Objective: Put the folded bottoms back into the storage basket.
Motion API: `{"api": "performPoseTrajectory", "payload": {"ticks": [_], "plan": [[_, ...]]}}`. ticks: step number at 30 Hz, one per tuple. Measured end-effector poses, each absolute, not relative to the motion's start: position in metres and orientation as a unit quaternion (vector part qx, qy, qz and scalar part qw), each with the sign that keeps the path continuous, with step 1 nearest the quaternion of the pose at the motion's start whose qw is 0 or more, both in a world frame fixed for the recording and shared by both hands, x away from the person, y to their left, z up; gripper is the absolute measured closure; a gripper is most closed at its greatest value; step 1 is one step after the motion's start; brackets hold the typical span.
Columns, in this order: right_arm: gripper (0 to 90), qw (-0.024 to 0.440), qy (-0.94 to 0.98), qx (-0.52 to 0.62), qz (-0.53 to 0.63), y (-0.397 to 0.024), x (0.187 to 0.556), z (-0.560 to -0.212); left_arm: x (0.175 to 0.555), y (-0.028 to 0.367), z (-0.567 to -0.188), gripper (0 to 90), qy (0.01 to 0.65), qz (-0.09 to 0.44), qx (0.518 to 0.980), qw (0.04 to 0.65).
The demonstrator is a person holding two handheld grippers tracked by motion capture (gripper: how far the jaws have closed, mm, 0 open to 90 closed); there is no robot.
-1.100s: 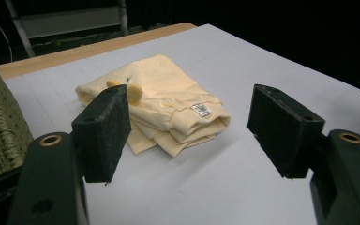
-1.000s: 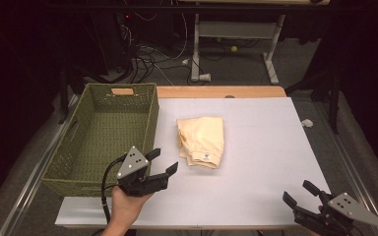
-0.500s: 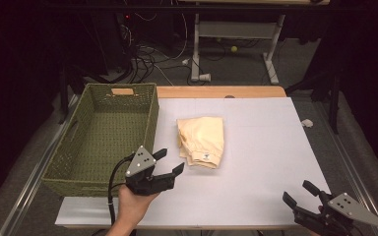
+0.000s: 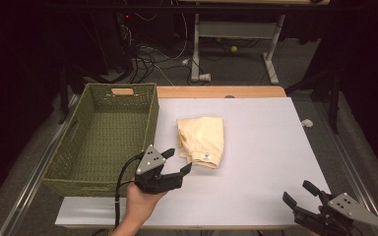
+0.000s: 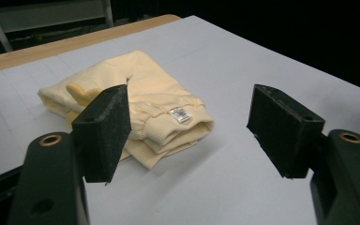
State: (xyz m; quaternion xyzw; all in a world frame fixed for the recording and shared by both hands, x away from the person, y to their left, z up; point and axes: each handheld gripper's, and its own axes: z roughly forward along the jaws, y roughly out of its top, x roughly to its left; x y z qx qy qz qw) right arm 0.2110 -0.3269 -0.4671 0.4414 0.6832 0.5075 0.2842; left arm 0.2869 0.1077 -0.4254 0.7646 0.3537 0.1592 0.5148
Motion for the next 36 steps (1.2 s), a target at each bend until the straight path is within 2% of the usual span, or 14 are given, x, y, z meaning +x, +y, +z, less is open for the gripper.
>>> {"api": "performPoseTrajectory", "payload": {"ticks": [20, 34, 36], "plan": [[22.9, 0.283, 0.684, 0.441, 0.508, -0.327, 0.211, -0.467, 0.306, 0.083, -0.431, 28.8, 0.355, 0.146, 0.778, 0.498], [22.9, 0.281, 0.685, 0.440, 0.509, -0.327, 0.211, -0.467, 0.331, 0.072, -0.426, 27.1, 0.390, 0.130, 0.786, 0.462], [22.9, 0.281, 0.685, 0.440, 0.509, -0.327, 0.211, -0.467, 0.335, 0.072, -0.425, 24.1, 0.398, 0.129, 0.786, 0.454]]}}
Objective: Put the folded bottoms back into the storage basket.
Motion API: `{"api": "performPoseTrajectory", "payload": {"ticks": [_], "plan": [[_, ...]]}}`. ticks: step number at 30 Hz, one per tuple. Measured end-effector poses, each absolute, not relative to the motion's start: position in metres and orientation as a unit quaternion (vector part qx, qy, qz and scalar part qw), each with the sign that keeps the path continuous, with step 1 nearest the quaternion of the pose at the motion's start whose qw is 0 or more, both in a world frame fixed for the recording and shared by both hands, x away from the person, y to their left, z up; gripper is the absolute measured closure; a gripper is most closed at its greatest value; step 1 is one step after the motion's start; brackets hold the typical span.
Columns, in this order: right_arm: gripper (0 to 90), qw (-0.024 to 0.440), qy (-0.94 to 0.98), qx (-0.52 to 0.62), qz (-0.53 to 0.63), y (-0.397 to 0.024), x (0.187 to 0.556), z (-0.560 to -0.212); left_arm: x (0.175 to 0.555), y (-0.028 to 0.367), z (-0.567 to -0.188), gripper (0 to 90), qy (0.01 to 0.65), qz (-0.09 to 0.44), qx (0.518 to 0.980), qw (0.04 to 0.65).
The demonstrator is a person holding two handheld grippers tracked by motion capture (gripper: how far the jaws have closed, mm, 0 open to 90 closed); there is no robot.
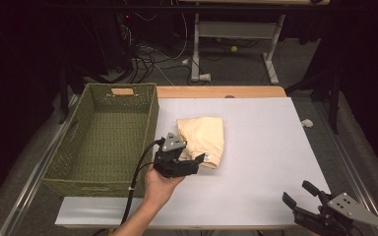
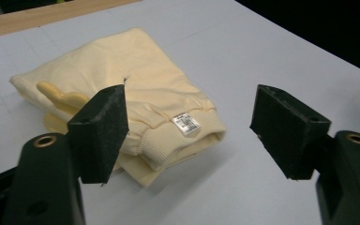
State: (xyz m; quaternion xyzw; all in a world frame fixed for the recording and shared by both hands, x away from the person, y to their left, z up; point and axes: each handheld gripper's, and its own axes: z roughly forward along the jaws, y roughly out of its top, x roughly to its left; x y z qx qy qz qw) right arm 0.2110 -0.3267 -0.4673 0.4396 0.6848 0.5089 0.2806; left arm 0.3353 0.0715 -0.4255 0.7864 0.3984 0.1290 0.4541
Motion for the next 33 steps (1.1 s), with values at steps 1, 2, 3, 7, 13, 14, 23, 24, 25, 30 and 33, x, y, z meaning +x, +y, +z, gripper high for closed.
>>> {"api": "performPoseTrajectory", "payload": {"ticks": [1, 2, 3, 7, 13, 14, 23, 24, 25, 30, 33], "plan": [[22.9, 0.281, 0.685, 0.439, 0.509, -0.327, 0.211, -0.467, 0.338, 0.072, -0.425, 23.4, 0.401, 0.128, 0.787, 0.451], [22.9, 0.281, 0.685, 0.439, 0.509, -0.327, 0.211, -0.467, 0.340, 0.071, -0.424, 23.4, 0.404, 0.127, 0.787, 0.448], [22.9, 0.281, 0.685, 0.439, 0.509, -0.327, 0.211, -0.467, 0.342, 0.071, -0.424, 23.3, 0.407, 0.127, 0.788, 0.445], [22.9, 0.280, 0.685, 0.439, 0.509, -0.327, 0.211, -0.467, 0.349, 0.071, -0.423, 21.6, 0.417, 0.118, 0.790, 0.433], [22.9, 0.280, 0.686, 0.439, 0.508, -0.327, 0.211, -0.467, 0.366, 0.071, -0.422, 21.0, 0.443, 0.112, 0.787, 0.414], [22.9, 0.280, 0.686, 0.439, 0.508, -0.327, 0.211, -0.467, 0.369, 0.072, -0.422, 20.9, 0.447, 0.110, 0.786, 0.412], [22.9, 0.277, 0.686, 0.438, 0.510, -0.327, 0.212, -0.468, 0.389, 0.066, -0.420, 19.8, 0.465, 0.110, 0.788, 0.389], [22.9, 0.277, 0.686, 0.438, 0.510, -0.328, 0.211, -0.468, 0.392, 0.065, -0.420, 19.1, 0.466, 0.111, 0.788, 0.386], [22.9, 0.277, 0.686, 0.438, 0.510, -0.328, 0.212, -0.468, 0.394, 0.065, -0.419, 18.8, 0.468, 0.109, 0.788, 0.385], [22.9, 0.277, 0.688, 0.437, 0.509, -0.327, 0.212, -0.468, 0.405, 0.064, -0.420, 18.7, 0.480, 0.104, 0.784, 0.378], [22.9, 0.277, 0.688, 0.437, 0.510, -0.327, 0.212, -0.468, 0.411, 0.063, -0.421, 18.7, 0.488, 0.103, 0.781, 0.375]]}}
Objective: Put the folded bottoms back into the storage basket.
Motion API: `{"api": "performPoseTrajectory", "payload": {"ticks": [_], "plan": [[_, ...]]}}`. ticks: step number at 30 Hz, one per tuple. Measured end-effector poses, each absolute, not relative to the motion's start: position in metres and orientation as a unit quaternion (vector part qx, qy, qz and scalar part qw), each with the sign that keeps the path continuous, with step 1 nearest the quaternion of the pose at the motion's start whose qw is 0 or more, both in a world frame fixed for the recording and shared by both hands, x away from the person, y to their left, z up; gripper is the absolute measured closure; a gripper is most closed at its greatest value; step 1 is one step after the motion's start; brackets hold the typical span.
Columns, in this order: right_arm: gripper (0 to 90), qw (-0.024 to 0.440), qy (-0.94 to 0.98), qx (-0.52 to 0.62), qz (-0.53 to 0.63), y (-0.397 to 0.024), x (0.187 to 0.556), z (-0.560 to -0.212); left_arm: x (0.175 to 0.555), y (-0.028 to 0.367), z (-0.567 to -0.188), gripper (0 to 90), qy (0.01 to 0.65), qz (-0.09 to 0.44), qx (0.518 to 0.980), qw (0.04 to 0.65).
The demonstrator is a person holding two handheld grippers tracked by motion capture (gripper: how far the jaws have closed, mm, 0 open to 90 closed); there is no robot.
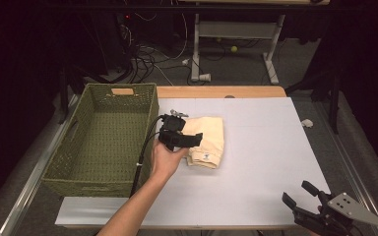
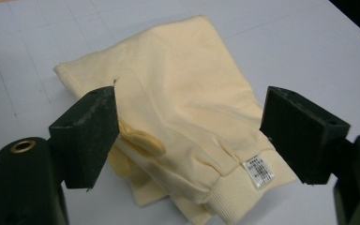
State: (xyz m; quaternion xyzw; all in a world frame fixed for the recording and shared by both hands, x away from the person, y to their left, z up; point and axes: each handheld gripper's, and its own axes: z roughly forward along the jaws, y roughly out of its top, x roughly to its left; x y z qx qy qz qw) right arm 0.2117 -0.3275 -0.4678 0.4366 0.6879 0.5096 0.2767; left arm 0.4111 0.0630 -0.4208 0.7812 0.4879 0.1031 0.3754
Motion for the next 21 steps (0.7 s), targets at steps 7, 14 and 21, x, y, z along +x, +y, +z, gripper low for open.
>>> {"api": "performPoseTrajectory", "payload": {"ticks": [7, 14, 21], "plan": [[22.9, 0.276, 0.688, 0.437, 0.510, -0.327, 0.212, -0.468, 0.426, 0.062, -0.424, 18.7, 0.506, 0.099, 0.776, 0.363], [22.9, 0.275, 0.689, 0.436, 0.510, -0.327, 0.212, -0.468, 0.439, 0.058, -0.430, 18.5, 0.518, 0.091, 0.773, 0.354], [22.9, 0.274, 0.690, 0.435, 0.510, -0.327, 0.212, -0.468, 0.450, 0.057, -0.436, 17.4, 0.529, 0.086, 0.772, 0.340]]}}
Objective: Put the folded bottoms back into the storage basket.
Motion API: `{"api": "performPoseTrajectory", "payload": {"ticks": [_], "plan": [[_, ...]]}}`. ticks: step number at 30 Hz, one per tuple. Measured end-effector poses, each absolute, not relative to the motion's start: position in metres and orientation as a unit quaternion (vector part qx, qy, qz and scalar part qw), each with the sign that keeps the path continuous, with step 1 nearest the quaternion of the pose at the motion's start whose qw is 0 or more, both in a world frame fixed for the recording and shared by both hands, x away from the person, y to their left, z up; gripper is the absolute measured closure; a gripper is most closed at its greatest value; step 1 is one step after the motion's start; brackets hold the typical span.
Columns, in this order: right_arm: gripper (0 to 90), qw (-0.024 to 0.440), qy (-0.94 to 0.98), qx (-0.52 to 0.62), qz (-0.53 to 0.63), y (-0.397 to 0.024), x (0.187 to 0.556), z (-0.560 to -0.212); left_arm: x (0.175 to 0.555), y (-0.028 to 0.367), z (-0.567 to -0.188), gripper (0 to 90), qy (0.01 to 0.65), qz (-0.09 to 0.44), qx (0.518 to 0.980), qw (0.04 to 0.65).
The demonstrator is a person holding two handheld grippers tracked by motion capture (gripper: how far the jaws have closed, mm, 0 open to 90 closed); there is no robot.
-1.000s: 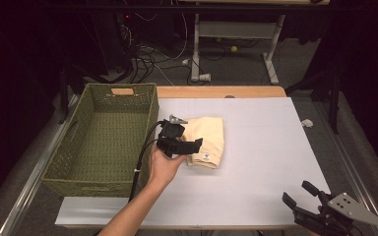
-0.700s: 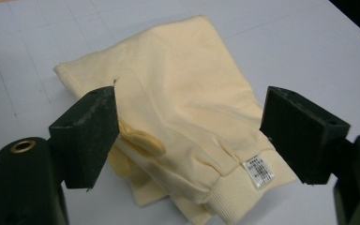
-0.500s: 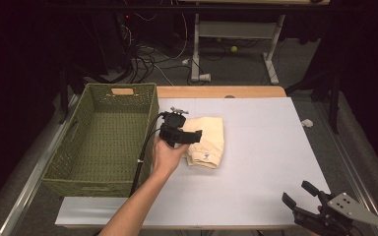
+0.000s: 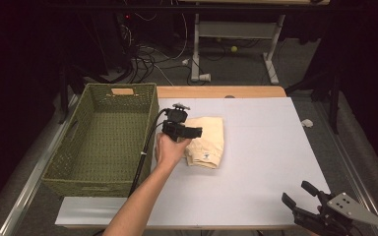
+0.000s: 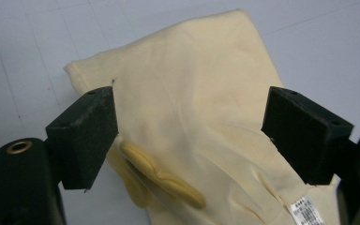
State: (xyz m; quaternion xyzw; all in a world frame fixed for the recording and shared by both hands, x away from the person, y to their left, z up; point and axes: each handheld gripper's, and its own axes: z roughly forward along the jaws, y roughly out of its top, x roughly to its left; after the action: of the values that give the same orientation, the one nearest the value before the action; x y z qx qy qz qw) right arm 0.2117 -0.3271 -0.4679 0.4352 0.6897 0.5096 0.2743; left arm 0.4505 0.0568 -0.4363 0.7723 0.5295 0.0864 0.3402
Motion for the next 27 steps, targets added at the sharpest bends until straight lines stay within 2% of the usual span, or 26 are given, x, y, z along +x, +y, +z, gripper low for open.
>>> {"api": "performPoseTrajectory", "payload": {"ticks": [18, 27], "plan": [[22.9, 0.274, 0.691, 0.434, 0.509, -0.327, 0.212, -0.468, 0.471, 0.064, -0.468, 17.0, 0.561, 0.063, 0.762, 0.317], [22.9, 0.274, 0.691, 0.434, 0.509, -0.326, 0.212, -0.468, 0.476, 0.065, -0.487, 16.6, 0.571, 0.032, 0.759, 0.312]]}}
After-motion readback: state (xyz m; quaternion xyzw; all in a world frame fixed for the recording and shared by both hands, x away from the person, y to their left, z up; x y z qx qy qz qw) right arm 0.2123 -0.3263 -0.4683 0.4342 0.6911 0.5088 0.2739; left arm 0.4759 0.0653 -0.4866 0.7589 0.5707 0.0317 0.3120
